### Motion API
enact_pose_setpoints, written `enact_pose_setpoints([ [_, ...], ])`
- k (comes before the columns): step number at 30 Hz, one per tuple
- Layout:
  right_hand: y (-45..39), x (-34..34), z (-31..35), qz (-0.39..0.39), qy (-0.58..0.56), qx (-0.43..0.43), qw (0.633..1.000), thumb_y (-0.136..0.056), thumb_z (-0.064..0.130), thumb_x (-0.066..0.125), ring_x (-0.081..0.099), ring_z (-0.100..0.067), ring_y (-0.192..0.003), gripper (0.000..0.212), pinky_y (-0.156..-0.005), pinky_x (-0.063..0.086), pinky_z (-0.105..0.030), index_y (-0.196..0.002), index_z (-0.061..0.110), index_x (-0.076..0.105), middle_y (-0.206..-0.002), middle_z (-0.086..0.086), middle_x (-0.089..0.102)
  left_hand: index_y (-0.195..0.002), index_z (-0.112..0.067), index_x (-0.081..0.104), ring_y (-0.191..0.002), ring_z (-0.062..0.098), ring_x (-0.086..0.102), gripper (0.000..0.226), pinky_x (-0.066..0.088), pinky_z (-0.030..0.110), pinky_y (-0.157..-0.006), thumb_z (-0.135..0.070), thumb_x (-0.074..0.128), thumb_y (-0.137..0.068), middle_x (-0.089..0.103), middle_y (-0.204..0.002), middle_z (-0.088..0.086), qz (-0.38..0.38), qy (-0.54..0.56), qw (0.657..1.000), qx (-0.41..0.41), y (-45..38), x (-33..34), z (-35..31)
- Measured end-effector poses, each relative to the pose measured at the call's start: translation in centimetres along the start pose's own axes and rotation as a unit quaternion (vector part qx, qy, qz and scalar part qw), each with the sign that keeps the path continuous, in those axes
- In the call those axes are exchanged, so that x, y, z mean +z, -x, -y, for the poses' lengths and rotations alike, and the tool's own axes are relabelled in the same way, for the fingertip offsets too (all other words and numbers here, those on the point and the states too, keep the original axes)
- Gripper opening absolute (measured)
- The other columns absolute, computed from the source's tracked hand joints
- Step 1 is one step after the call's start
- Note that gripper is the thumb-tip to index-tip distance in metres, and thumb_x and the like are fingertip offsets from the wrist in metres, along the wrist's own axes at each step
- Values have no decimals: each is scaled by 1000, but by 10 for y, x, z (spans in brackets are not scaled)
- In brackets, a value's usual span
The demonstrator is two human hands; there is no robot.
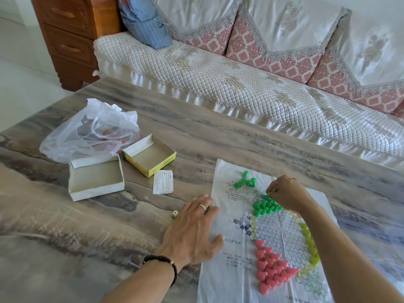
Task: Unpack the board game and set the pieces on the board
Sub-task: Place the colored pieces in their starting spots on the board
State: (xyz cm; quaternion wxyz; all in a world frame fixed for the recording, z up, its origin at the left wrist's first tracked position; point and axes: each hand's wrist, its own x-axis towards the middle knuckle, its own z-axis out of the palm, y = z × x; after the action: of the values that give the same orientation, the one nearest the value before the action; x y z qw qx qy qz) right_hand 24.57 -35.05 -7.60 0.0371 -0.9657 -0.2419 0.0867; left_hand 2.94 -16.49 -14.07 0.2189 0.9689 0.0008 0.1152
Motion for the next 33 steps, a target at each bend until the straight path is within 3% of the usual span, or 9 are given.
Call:
enact_pose_setpoints([
  [2, 1, -1, 1, -8, -13, -3, 1000, -85, 9, 56, 69, -12, -70, 20, -71, 59, -29, -90, 10, 75, -92, 0, 75, -135, -20, 39, -144, 13, 13, 61, 12, 29, -118, -53, 43, -83, 32, -149, -1, 1, 0, 1000, 0, 0, -1, 0],
  [6, 1, -5, 8, -52, -46, -5, 998, -91, 17, 58, 67, -18, -88, 23, -84, 56, -37, -111, 12, 68, -106, -3, 71, -137, -19, 38, -144, 13, 11, 62, 10, 29, -119, -52, 43, -84, 30, -151, 0, 7, -1, 1000, 0, 0, -2, -1],
  [12, -15, 4, 27, -72, -73, -9, 995, -95, 20, 51, 67, -20, -77, 25, -82, 55, -39, -117, 18, 63, -99, -7, 73, -138, -18, 37, -145, 13, 11, 62, 9, 30, -119, -52, 43, -85, 28, -152, 2, 12, -4, 1000, -1, 0, -4, -2],
  [17, -22, 14, 36, -59, -61, 5, 996, -94, 22, 55, 64, -16, -63, 14, -69, 57, -37, -101, 18, 67, -91, -5, 72, -138, -17, 37, -145, 14, 10, 63, 9, 30, -118, -51, 44, -85, 29, -153, 3, 14, -6, 1000, -3, -1, -4, -2],
  [22, -24, 9, 38, -88, -67, 18, 994, -92, 18, 50, 63, -20, -71, 14, -75, 56, -43, -91, 22, 63, -90, -2, 69, -138, -18, 37, -145, 14, 11, 63, 10, 30, -119, -52, 43, -85, 29, -153, 3, 15, -9, 1000, -3, 0, -3, -1],
  [25, -21, 1, 33, -98, -92, 28, 990, -91, 18, 45, 64, -24, -68, 15, -69, 56, -45, -87, 25, 58, -79, 0, 69, -139, -19, 36, -145, 14, 10, 63, 8, 29, -118, -52, 42, -85, 27, -153, 2, 16, -9, 1000, -2, 0, -2, -1],
  [29, -11, -14, 24, -104, -111, 15, 988, -92, 16, 49, 65, -17, -59, 16, -59, 56, -36, -91, 21, 64, -71, 3, 69, -138, -20, 36, -145, 13, 11, 64, 9, 29, -119, -54, 42, -85, 28, -153, 1, 13, -10, 1000, -3, 0, -2, -1],
  [33, 0, -25, 21, -75, -114, -19, 991, -94, 9, 49, 52, -2, -57, 23, -53, 39, -19, -104, 14, 69, -75, 7, 59, -139, -20, 35, -145, 13, 10, 64, 9, 30, -119, -54, 42, -85, 28, -153, 1, 16, -9, 1000, -4, 0, -2, -1],
])
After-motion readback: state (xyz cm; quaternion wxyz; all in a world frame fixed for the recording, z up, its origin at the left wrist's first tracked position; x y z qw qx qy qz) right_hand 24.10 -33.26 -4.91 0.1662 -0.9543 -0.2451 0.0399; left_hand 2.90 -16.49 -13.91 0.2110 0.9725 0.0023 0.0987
